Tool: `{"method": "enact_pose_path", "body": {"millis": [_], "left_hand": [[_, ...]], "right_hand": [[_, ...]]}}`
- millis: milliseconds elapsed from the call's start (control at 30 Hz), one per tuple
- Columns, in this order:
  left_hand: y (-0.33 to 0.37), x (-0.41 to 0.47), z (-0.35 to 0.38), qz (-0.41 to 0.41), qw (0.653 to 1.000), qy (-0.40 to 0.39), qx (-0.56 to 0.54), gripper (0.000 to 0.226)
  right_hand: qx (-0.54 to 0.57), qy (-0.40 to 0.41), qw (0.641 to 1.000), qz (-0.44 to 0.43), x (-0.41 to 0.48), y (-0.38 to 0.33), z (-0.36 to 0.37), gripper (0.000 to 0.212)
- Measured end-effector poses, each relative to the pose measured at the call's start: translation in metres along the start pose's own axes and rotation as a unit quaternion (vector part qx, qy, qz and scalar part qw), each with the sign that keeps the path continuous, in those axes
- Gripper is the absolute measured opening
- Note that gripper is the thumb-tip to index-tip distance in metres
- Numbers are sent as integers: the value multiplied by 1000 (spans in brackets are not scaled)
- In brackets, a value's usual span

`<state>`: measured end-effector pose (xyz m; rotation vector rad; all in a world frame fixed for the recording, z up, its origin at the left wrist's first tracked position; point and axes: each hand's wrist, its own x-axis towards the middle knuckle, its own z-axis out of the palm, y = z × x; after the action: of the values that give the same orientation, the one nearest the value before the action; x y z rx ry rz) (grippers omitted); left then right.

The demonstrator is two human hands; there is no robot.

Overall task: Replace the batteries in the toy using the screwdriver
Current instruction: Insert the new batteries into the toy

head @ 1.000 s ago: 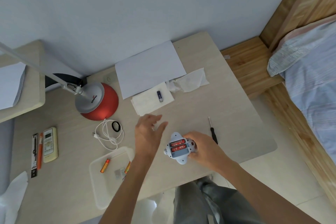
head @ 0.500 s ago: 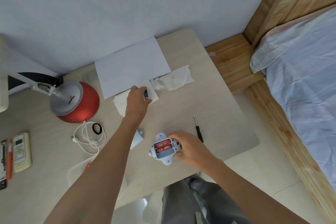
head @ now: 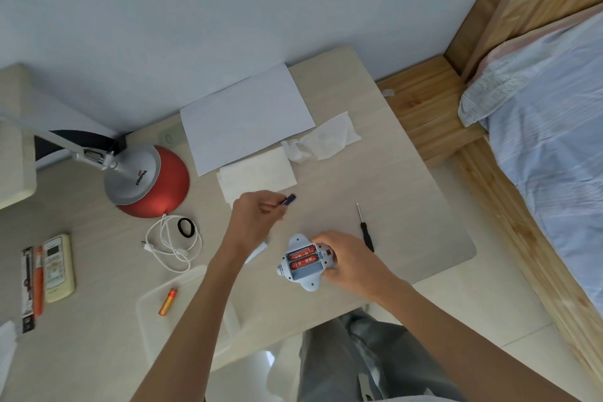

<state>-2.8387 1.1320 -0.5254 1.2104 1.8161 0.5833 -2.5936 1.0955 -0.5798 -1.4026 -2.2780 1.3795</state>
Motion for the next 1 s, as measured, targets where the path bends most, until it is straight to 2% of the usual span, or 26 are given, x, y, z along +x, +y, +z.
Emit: {"method": "enact_pose_path", "body": {"millis": [200,433,567,1000], "left_hand": [[-5,-60,5,-15,999,38,-11,14],[-12,-113,20,52,991,29,123,14],[-21,-121,29,85,985,22,149,14],[-18,-114,54,102,981,39,162,18]], "right_hand": [[0,2,1000,4,0,1,0,55],[-5,7,1000,9,0,-1,-1,55],[-9,3,1000,11,-1,-2,-2,58],[-7,6,1000,11,-1,-5,-2,56]]}}
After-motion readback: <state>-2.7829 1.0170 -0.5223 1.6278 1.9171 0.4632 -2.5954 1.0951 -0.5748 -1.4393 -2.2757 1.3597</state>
